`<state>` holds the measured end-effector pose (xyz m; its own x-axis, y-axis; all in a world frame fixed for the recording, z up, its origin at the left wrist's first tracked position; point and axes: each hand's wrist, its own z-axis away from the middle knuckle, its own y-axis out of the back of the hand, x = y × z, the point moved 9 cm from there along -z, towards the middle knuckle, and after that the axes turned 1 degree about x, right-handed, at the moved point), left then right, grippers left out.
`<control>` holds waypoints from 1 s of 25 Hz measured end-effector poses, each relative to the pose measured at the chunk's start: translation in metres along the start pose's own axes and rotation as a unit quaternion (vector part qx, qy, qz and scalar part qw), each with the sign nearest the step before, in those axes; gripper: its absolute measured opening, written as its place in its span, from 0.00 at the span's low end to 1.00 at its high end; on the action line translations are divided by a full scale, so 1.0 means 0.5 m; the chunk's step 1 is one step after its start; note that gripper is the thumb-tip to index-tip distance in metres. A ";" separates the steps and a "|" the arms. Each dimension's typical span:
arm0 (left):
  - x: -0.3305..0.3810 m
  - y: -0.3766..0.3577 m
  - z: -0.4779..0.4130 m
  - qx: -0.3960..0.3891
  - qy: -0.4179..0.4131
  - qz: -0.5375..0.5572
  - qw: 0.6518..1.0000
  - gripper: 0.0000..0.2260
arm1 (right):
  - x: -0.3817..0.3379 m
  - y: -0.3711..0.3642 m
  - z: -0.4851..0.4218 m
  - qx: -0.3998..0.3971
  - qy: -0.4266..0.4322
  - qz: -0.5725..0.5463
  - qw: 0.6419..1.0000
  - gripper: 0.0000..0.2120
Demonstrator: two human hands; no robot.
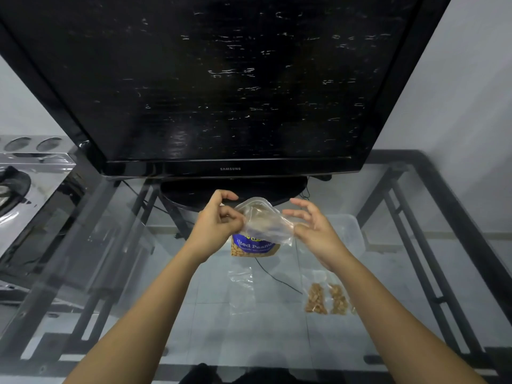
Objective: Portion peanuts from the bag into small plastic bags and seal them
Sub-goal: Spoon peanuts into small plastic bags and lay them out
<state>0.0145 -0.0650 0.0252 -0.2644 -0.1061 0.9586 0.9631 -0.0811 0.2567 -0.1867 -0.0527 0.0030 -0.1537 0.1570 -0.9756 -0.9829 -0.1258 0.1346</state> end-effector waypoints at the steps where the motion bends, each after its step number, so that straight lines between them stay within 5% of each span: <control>1: -0.001 0.002 -0.001 0.006 0.001 0.001 1.000 0.19 | -0.014 0.003 0.002 0.025 0.027 0.046 0.998 0.26; 6: -0.002 -0.002 -0.005 0.011 0.003 0.019 1.000 0.20 | -0.078 -0.074 0.019 -0.003 0.181 0.337 0.924 0.39; 9: 0.001 -0.013 -0.001 0.004 0.001 0.027 1.000 0.20 | -0.083 -0.100 0.006 0.013 0.197 0.394 0.898 0.40; 15: -0.006 -0.019 -0.004 -0.012 0.000 0.053 0.999 0.16 | -0.092 -0.094 -0.001 0.052 0.241 0.335 0.909 0.24; 18: -0.015 0.044 -0.007 0.174 -0.024 -0.003 0.984 0.11 | -0.076 -0.063 -0.008 0.075 0.201 0.260 0.941 0.23; 20: -0.056 0.099 -0.009 0.300 0.050 -0.025 0.952 0.17 | -0.052 -0.037 -0.016 0.090 0.145 0.181 0.968 0.24; 23: -0.116 0.067 -0.045 0.199 0.152 -0.016 0.968 0.21 | -0.006 -0.019 -0.031 0.087 0.074 0.104 0.988 0.26; 25: -0.100 0.039 -0.059 0.153 0.108 -0.046 0.981 0.13 | 0.017 -0.021 -0.038 0.073 0.042 0.092 0.992 0.26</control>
<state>0.0448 -0.0904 -0.0216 -0.3235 -0.3223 0.8897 0.8960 0.1980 0.3975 -0.1760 -0.0684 -0.0100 -0.3286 0.0622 -0.9424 -0.9443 -0.0004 0.3292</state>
